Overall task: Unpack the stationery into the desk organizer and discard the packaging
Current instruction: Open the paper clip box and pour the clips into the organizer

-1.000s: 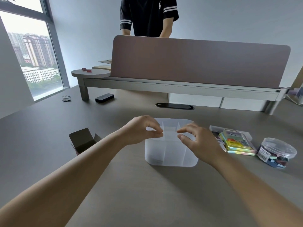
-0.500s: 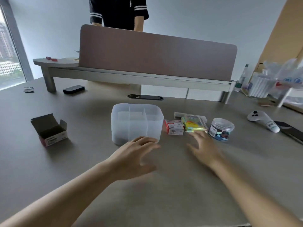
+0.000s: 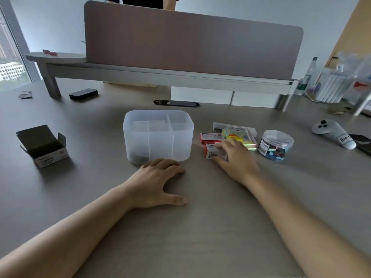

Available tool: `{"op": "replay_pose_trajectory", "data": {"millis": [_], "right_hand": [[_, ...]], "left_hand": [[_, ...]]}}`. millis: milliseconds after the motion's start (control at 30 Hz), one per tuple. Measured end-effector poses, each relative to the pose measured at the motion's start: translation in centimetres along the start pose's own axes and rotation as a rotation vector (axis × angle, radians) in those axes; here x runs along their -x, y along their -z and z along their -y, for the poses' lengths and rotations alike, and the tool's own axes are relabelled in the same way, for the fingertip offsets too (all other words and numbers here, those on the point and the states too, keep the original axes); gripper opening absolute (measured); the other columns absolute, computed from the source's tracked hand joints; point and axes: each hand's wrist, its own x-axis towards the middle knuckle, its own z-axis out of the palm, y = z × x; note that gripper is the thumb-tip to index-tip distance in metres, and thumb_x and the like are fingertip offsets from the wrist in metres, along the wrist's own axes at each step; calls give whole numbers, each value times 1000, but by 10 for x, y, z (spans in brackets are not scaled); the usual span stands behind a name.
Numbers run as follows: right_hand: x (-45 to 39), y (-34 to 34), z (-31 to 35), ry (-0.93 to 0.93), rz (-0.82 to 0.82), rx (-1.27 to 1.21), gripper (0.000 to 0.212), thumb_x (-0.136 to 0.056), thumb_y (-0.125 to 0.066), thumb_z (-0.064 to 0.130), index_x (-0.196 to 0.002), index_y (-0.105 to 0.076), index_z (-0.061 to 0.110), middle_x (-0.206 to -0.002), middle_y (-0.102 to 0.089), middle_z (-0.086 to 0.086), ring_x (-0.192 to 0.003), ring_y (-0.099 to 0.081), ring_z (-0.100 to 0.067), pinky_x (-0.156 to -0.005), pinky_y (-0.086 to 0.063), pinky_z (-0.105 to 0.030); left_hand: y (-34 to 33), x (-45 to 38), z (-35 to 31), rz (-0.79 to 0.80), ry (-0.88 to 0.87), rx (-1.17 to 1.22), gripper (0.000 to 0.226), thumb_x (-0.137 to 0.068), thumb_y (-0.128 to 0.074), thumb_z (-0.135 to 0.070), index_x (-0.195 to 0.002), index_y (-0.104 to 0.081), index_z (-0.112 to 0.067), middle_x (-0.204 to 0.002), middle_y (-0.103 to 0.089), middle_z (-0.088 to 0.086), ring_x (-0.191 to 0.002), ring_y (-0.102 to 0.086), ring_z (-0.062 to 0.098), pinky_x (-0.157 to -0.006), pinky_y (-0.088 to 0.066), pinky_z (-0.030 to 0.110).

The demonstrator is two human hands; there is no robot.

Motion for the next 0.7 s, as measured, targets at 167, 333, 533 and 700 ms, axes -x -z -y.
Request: {"op": "replay_pose_trajectory", "data": {"millis": [167, 333, 533, 700], "right_hand": [[27, 13, 7, 41, 56, -160, 26, -81, -62, 21, -103, -52, 12, -113, -56, -7, -95, -50, -15, -75, -35, -24], [46, 15, 32, 84, 79, -310, 30, -73, -71, 21, -98, -56, 15, -100, -51, 4, -91, -47, -10, -69, -36, -16], [50, 12, 56, 118, 68, -457, 26, -72, -71, 20, -91, -53, 22, -92, -52, 11, -82, -48, -2, -68, -39, -5], [48, 15, 62, 96, 147, -559, 19, -76, -68, 21, -88, -55, 28, -86, -54, 21, -84, -55, -2, -69, -46, -11]], "left_hand": [[1, 1, -3, -3, 19, 24, 97, -53, -37, -81, -136, -25, -34, -147, -23, -10, -136, -17, 10, -112, -13, 27], [1, -2, -9, -79, 49, 210, 84, -63, -63, -61, -134, -31, -28, -140, -38, -4, -130, -29, 15, -110, -24, 33], [2, 4, -7, -256, 17, 583, 42, -67, -75, -27, -101, -52, -24, -99, -59, -9, -92, -57, 6, -78, -44, 9], [5, 7, 4, -267, 10, 673, 34, -68, -74, -17, -95, -54, -22, -93, -61, -12, -88, -60, 1, -80, -48, 10]]}}
